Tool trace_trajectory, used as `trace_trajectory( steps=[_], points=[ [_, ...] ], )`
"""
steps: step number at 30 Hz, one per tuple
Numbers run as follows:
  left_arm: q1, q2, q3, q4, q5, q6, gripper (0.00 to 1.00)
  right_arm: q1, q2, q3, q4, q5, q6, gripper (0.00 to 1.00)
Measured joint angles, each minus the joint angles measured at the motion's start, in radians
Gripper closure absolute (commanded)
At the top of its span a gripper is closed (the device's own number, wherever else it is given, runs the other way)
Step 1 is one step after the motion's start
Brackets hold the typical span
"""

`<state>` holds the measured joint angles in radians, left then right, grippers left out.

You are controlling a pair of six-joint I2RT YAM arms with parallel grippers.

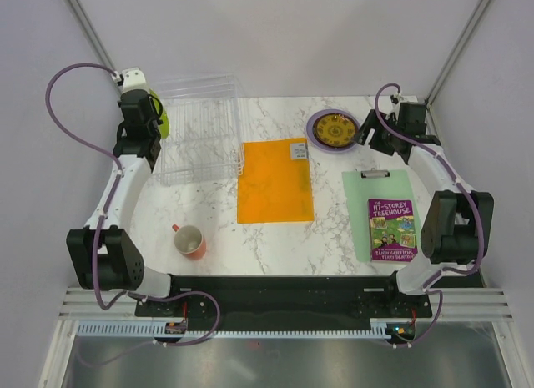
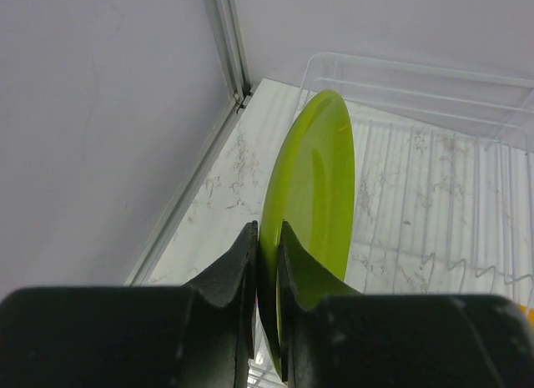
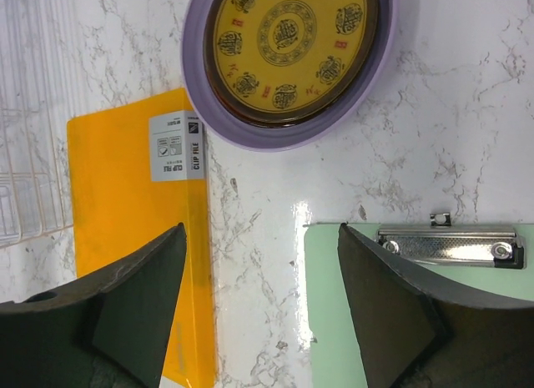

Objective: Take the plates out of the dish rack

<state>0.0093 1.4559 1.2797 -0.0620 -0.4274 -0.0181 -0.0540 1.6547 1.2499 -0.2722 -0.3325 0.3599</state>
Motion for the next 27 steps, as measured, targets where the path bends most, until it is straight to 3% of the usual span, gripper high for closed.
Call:
trace_trajectory(
  steps=[5, 11, 17, 27],
  points=[
    [0.001, -0.111, -0.01, -0.061, 0.074, -0.051, 0.98, 0.037, -0.056, 0.0, -0.006, -0.005, 0.004, 0.19],
    [-0.003, -0.263, -0.123, -0.094, 0.389, -0.238, 0.98, 0.202, -0.075, 0.003, 0.04, -0.042, 0.064, 0.18],
    [-0.092, -0.285, -0.262, -0.066, 0.649, -0.418, 0.98, 0.373, -0.064, 0.003, 0.188, -0.106, 0.184, 0.18],
    [-0.227, -0.285, -0.361, 0.046, 0.774, -0.581, 0.98, 0.504, 0.018, 0.002, 0.346, -0.133, 0.303, 0.18]
  ],
)
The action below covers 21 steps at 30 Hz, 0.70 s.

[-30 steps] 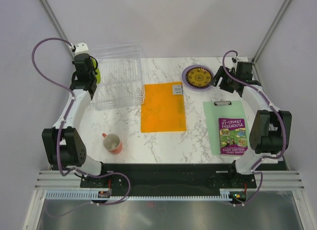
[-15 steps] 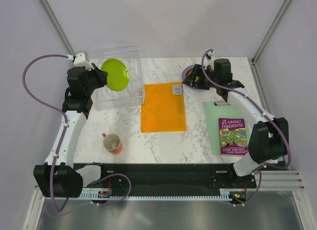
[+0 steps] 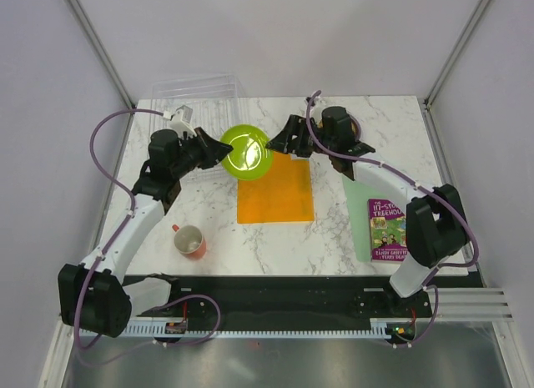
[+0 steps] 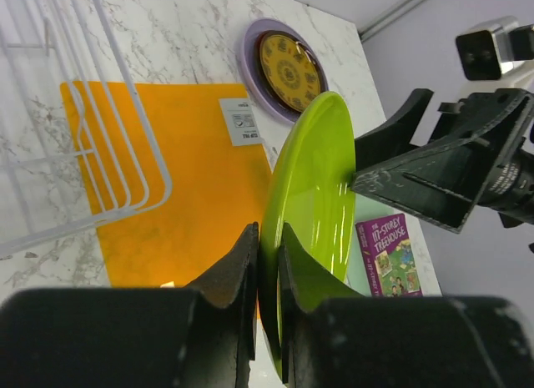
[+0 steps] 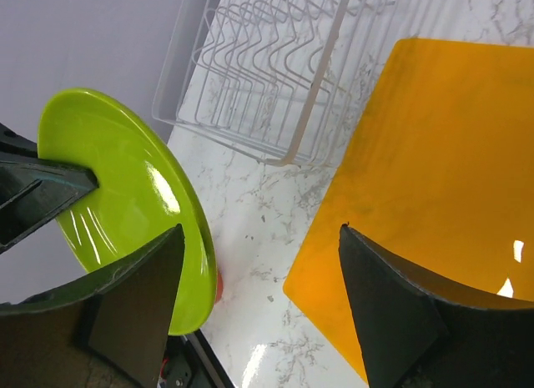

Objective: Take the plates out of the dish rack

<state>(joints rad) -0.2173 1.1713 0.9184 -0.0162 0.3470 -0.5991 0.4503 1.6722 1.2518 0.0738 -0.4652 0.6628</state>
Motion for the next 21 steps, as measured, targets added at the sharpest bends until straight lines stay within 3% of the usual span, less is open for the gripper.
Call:
trace_trajectory(
  steps=[5, 10, 11, 12, 13, 15, 17, 21],
  points=[
    [-0.021, 0.004, -0.019, 0.055, 0.009, -0.038, 0.98, 0.026, 0.018, -0.019, 0.051, -0.027, 0.041, 0.25],
    [-0.028, 0.034, -0.032, 0.117, 0.03, -0.066, 0.95, 0.043, 0.018, -0.034, 0.11, -0.066, 0.072, 0.68],
    [-0.029, 0.04, -0.036, 0.129, 0.033, -0.071, 0.89, 0.044, 0.018, -0.04, 0.127, -0.076, 0.079, 0.75],
    [-0.031, 0.046, -0.042, 0.143, 0.038, -0.077, 0.84, 0.045, 0.019, -0.053, 0.157, -0.092, 0.097, 0.92],
    [-0.031, 0.049, -0.049, 0.156, 0.044, -0.082, 0.77, 0.045, 0.021, -0.061, 0.168, -0.097, 0.104, 0.99],
    [-0.019, 0.053, -0.076, 0.195, 0.053, -0.095, 0.48, 0.031, 0.03, -0.077, 0.217, -0.149, 0.148, 1.0],
    [-0.021, 0.068, -0.09, 0.225, 0.077, -0.112, 0.32, 0.028, 0.035, -0.08, 0.233, -0.16, 0.153, 1.0],
    [-0.039, 0.078, -0.091, 0.251, 0.116, -0.119, 0.28, 0.019, 0.039, -0.079, 0.192, -0.151, 0.122, 1.0]
  ],
)
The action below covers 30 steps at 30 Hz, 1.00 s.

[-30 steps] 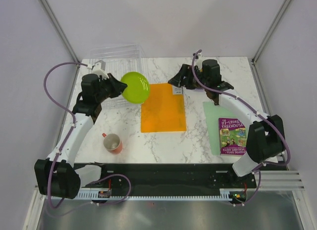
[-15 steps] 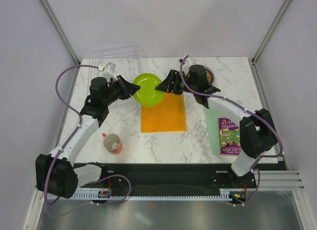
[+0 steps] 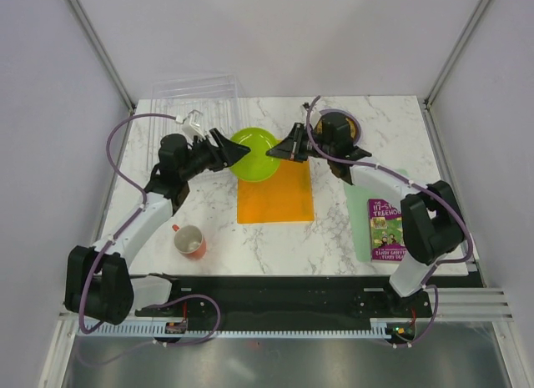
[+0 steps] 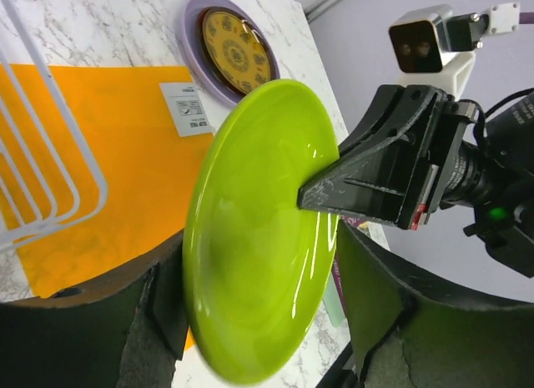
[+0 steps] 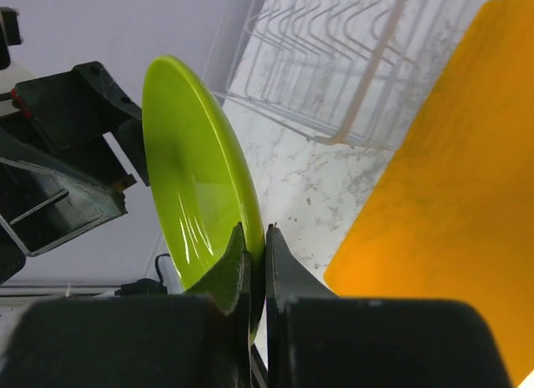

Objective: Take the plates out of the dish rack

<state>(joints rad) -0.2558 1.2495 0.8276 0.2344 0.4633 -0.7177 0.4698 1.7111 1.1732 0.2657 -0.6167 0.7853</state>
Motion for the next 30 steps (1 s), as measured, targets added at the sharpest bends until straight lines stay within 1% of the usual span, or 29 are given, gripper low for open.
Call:
trace_trajectory(
  steps=[2, 4, 8, 11, 13, 16, 18, 21, 23, 28, 30],
  points=[
    [-0.001, -0.001, 0.0, -0.017, -0.018, 0.011, 0.26, -0.024, -0.004, 0.011, -0.049, 0.013, -0.037, 1.0],
    [-0.002, -0.024, -0.007, -0.048, -0.079, 0.032, 0.25, -0.084, -0.006, 0.033, -0.124, 0.066, -0.087, 1.0],
    [-0.004, -0.187, -0.092, -0.108, -0.263, 0.1, 0.21, -0.26, -0.002, 0.1, -0.268, 0.193, -0.178, 1.0],
    [-0.004, -0.3, -0.127, -0.136, -0.389, 0.163, 0.21, -0.381, 0.04, 0.177, -0.323, 0.269, -0.229, 0.99],
    [-0.004, -0.332, -0.132, -0.146, -0.457, 0.205, 0.21, -0.437, 0.088, 0.229, -0.346, 0.299, -0.25, 0.98],
    [-0.004, -0.335, -0.136, -0.168, -0.526, 0.251, 0.2, -0.481, 0.187, 0.312, -0.373, 0.315, -0.267, 0.98],
    [-0.004, -0.334, -0.151, -0.191, -0.563, 0.272, 0.16, -0.496, 0.259, 0.37, -0.393, 0.315, -0.272, 0.98],
    [-0.004, -0.335, -0.169, -0.221, -0.602, 0.295, 0.15, -0.518, 0.375, 0.457, -0.416, 0.315, -0.276, 0.98],
    [-0.004, -0.338, -0.174, -0.235, -0.621, 0.308, 0.07, -0.529, 0.429, 0.492, -0.425, 0.311, -0.276, 0.98],
    [-0.004, -0.358, -0.175, -0.254, -0.657, 0.34, 0.06, -0.56, 0.548, 0.582, -0.439, 0.281, -0.269, 0.97],
    [-0.004, -0.362, -0.175, -0.256, -0.672, 0.348, 0.06, -0.57, 0.578, 0.604, -0.438, 0.259, -0.257, 0.92]
  ],
)
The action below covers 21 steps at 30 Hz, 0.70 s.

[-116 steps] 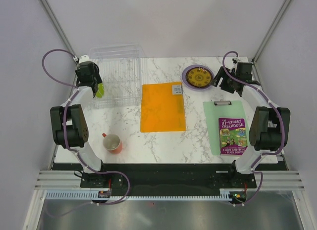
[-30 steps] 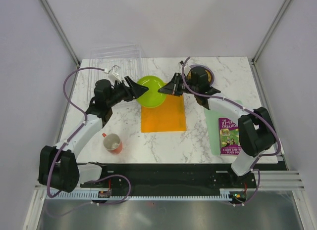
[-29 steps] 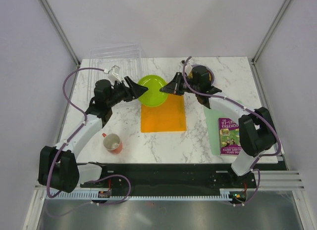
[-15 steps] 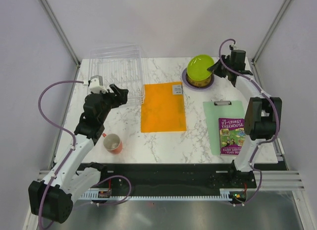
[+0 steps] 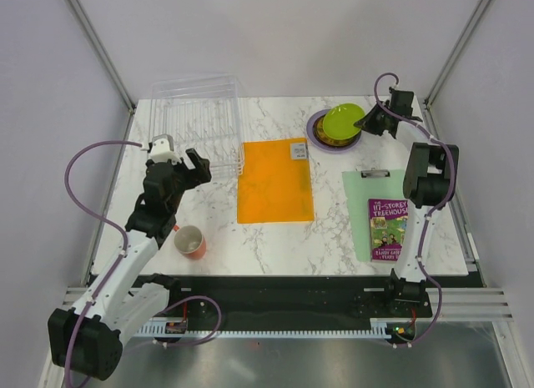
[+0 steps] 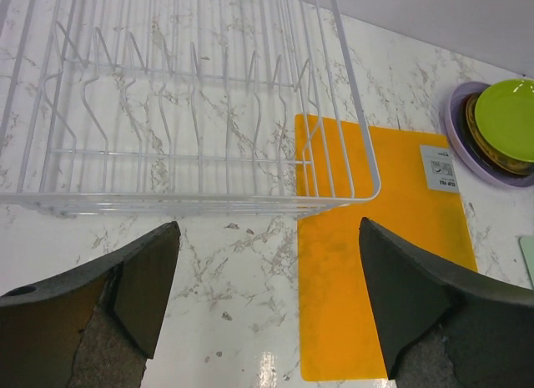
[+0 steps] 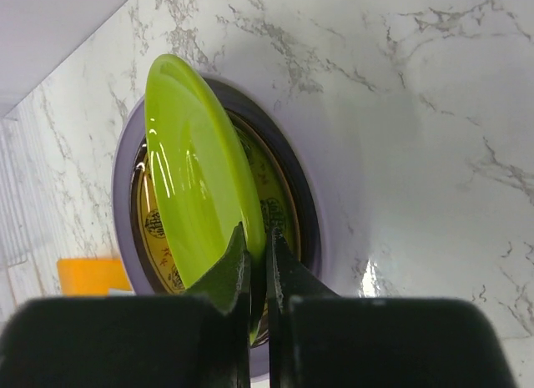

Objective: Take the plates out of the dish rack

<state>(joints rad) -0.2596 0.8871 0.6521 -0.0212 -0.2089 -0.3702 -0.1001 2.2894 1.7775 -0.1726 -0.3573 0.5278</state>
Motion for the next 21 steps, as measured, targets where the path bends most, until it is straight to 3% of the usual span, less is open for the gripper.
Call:
trace_trajectory(
  steps=[3, 9, 10, 11, 13, 14, 18, 19, 21],
  points=[
    [0.0, 0.0, -0.001, -0.001, -0.005, 0.006, 0.06, -0.009, 0.016, 0.01, 0.006, -0.04, 0.017, 0.82],
    [0.0, 0.012, -0.001, -0.008, -0.01, 0.009, 0.06, -0.007, 0.03, 0.01, 0.034, -0.141, 0.046, 0.69],
    [0.0, 0.015, -0.001, -0.008, -0.01, 0.009, 0.06, -0.006, 0.032, 0.008, 0.038, -0.155, 0.05, 0.63],
    [0.0, 0.018, -0.001, -0.008, -0.009, 0.008, 0.06, -0.006, 0.033, 0.003, 0.039, -0.169, 0.053, 0.51],
    [0.0, 0.022, -0.001, -0.01, -0.008, 0.008, 0.06, -0.006, 0.033, -0.006, 0.037, -0.189, 0.057, 0.44],
    [0.0, 0.023, -0.001, -0.01, -0.007, 0.008, 0.06, -0.006, 0.033, -0.012, 0.039, -0.196, 0.055, 0.35],
    [0.0, 0.023, -0.001, -0.019, 0.0, 0.008, 0.06, -0.004, 0.019, -0.047, 0.044, -0.212, 0.043, 0.26],
    [0.0, 0.023, -0.001, -0.023, 0.001, 0.008, 0.06, -0.003, 0.013, -0.052, 0.04, -0.207, 0.032, 0.08],
    [0.0, 0.023, -0.001, -0.032, 0.001, 0.008, 0.06, 0.0, -0.011, -0.062, 0.018, -0.193, 0.018, 0.02]
  ],
)
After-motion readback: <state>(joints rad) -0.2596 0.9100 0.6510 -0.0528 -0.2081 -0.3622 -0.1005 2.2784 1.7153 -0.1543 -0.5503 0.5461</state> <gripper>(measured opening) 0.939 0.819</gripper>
